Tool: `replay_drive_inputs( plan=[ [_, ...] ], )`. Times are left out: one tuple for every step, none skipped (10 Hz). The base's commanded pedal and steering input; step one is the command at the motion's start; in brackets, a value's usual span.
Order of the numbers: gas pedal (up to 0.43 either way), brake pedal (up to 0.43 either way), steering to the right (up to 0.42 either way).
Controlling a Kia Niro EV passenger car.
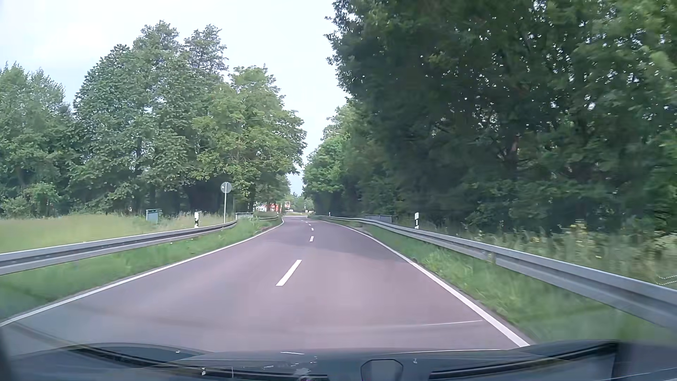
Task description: Follow the waypoints while adhering to traffic rules and regulations
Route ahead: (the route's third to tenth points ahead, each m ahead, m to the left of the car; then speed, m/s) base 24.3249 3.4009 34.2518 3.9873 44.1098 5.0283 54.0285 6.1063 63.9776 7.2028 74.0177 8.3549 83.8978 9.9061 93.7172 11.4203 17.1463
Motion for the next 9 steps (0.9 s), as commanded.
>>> replay_drive_inputs(
  plan=[
    [0.138,0.000,-0.020],
    [0.138,0.000,-0.018],
    [0.138,0.000,-0.016],
    [0.138,0.000,-0.015],
    [0.138,0.000,-0.015],
    [0.138,0.000,-0.015],
    [0.138,0.000,-0.015],
    [0.138,0.000,-0.015],
    [0.138,0.000,-0.015]
  ],
)
